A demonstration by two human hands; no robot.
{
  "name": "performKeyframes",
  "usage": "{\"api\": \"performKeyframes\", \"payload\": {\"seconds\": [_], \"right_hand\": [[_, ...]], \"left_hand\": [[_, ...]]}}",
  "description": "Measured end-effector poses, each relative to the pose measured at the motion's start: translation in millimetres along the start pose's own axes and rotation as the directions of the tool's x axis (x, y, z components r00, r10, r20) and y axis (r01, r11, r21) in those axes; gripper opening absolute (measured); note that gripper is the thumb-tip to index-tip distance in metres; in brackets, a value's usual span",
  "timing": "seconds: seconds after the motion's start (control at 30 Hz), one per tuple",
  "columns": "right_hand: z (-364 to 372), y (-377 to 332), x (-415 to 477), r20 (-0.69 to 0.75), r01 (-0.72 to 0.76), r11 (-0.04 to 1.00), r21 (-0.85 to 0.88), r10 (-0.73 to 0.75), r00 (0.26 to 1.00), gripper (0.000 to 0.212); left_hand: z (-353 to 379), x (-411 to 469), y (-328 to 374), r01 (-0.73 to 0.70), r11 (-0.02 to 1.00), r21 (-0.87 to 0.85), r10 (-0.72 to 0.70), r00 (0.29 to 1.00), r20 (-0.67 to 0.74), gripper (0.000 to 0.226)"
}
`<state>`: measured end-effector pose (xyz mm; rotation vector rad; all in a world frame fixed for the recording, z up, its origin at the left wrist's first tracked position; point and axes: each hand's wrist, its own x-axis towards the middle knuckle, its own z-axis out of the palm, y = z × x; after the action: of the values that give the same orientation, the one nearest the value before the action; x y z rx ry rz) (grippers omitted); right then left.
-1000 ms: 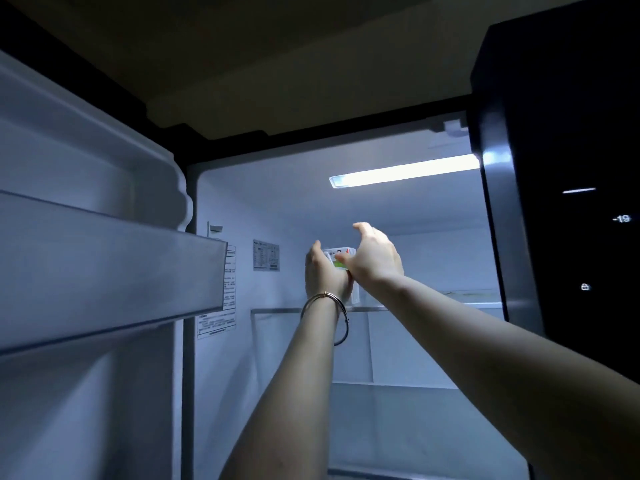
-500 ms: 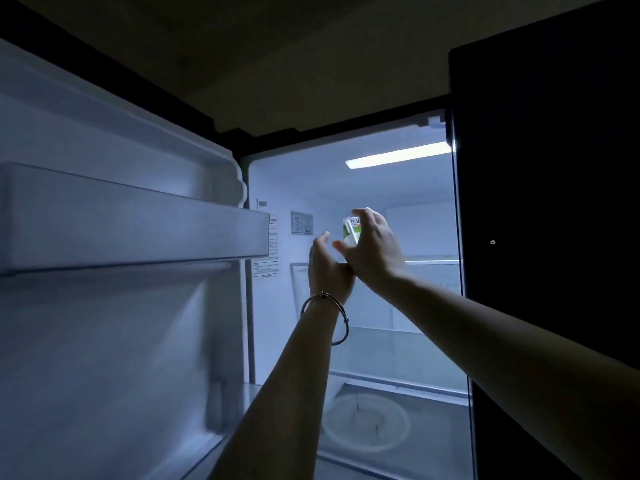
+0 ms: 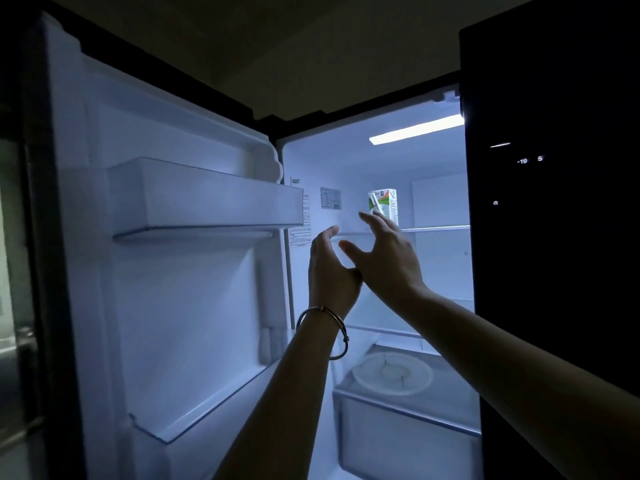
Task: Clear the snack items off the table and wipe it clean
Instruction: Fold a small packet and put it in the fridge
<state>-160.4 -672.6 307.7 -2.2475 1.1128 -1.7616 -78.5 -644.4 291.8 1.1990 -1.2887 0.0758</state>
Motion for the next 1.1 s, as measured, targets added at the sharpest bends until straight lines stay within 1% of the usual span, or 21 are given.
{"api": "performKeyframes", "payload": {"seconds": [0.13,0.27,0.43,0.53,0.6,0.7,0.77,0.93,1.0,1.1], "right_hand": [[-4,-13,-25,0.02,-0.007,0.999,0.031,0.006,1.0,0.061],[3,-28,-59,0.047,-0.004,0.998,0.067,0.001,0.999,0.063],[17,-54,-113,0.092,-0.076,0.993,0.094,0.067,0.994,0.062],[24,-72,-144,0.092,-0.116,0.987,0.112,0.106,0.99,0.062],[26,-83,-165,0.097,-0.141,0.983,0.116,0.13,0.987,0.06],[25,-98,-196,0.125,-0.184,0.975,0.121,0.169,0.978,0.058],[26,-108,-217,0.151,-0.216,0.968,0.131,0.196,0.969,0.057],[28,-132,-262,0.194,-0.24,0.964,0.116,0.215,0.957,0.058],[32,-141,-280,0.219,-0.231,0.969,0.086,0.208,0.953,0.061],[37,-153,-303,0.255,-0.229,0.969,0.094,0.198,0.946,0.062]], "left_hand": [[-19,-23,2,-0.017,1.0,0.012,0.017,0.999,0.028,0.065],[-47,-52,-3,0.006,1.0,0.027,-0.008,0.996,0.09,0.069],[-89,-94,-20,-0.026,0.998,0.059,0.017,0.99,0.141,0.072],[-112,-119,-30,-0.015,0.999,0.05,0.006,0.987,0.161,0.073],[-126,-137,-33,0.007,0.999,0.042,-0.014,0.984,0.178,0.074],[-147,-164,-33,0.109,0.994,-0.031,-0.1,0.97,0.221,0.075],[-162,-183,-35,0.092,0.995,0.025,-0.095,0.971,0.221,0.078],[-198,-221,-41,0.058,0.997,0.05,-0.069,0.963,0.26,0.082],[-214,-234,-48,0.022,0.996,0.09,-0.046,0.962,0.271,0.083],[-237,-252,-57,0.001,0.989,0.145,-0.038,0.967,0.251,0.085]]}}
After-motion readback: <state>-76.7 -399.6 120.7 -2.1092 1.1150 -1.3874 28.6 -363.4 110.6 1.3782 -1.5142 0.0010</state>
